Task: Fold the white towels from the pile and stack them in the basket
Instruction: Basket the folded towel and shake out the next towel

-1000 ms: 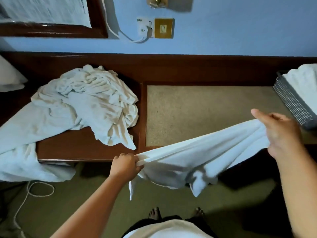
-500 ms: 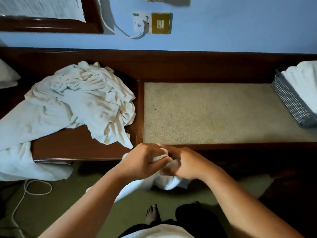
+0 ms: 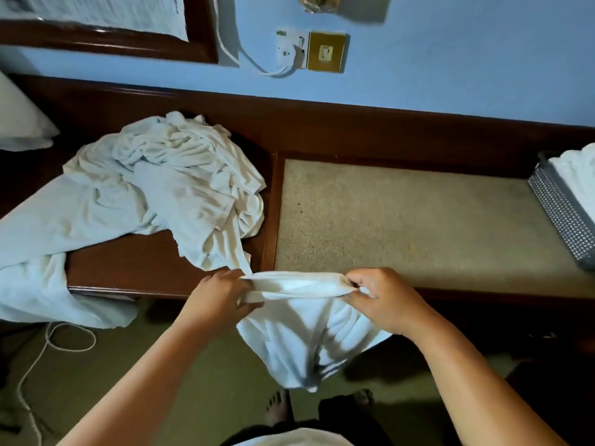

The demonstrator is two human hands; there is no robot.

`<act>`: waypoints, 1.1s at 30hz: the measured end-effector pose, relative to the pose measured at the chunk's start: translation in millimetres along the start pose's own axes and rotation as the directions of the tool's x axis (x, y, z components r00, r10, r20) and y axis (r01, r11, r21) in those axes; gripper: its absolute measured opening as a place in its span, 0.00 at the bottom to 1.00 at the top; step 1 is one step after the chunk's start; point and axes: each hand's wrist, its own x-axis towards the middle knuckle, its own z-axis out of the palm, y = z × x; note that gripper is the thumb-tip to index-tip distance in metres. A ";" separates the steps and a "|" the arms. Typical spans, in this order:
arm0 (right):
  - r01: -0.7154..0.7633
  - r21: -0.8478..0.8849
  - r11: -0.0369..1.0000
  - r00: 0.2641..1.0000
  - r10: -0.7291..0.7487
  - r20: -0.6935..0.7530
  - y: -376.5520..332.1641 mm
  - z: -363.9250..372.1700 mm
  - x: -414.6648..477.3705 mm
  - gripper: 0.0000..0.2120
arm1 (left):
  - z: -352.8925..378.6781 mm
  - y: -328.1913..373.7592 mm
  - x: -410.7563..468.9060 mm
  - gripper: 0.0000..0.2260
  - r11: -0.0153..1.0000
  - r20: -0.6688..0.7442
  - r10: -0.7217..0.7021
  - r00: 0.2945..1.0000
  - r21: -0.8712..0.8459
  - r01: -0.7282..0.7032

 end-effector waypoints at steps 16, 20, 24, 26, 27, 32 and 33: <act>-0.213 0.086 0.973 0.975 0.218 -0.050 63.0 -40.4 -26.1 0.11 | -6.8 34.1 2.6 0.24 0.765 -0.046 -0.101 0.994 -0.643 0.048; -0.210 0.074 0.975 0.975 0.215 -0.059 81.6 -50.7 -32.3 0.09 | -9.1 52.1 9.8 0.23 0.855 -0.111 0.058 0.992 -0.508 -0.106; -0.202 -0.009 0.979 0.979 0.202 -0.020 101.9 -65.4 -41.0 0.10 | -9.2 82.8 18.4 0.18 0.898 -0.172 0.046 0.984 -0.425 -0.116; -0.197 -0.050 0.979 0.980 0.198 0.022 116.7 -77.5 -46.5 0.10 | -11.4 101.8 24.0 0.09 0.929 -0.162 0.043 0.986 -0.357 -0.099; -0.201 -0.077 0.977 0.977 0.205 0.052 124.4 -85.1 -49.8 0.09 | -12.8 109.6 27.5 0.10 0.947 -0.160 0.016 0.987 -0.315 -0.067; -0.350 -0.270 0.897 0.913 0.391 0.117 198.7 -125.7 -64.2 0.12 | -21.6 125.5 47.1 0.05 0.963 -0.182 -0.242 0.953 -0.161 0.214; -0.359 -0.298 0.884 0.908 0.405 0.107 216.6 -135.0 -68.0 0.11 | -22.3 128.0 50.3 0.05 0.952 -0.174 -0.297 0.939 -0.134 0.276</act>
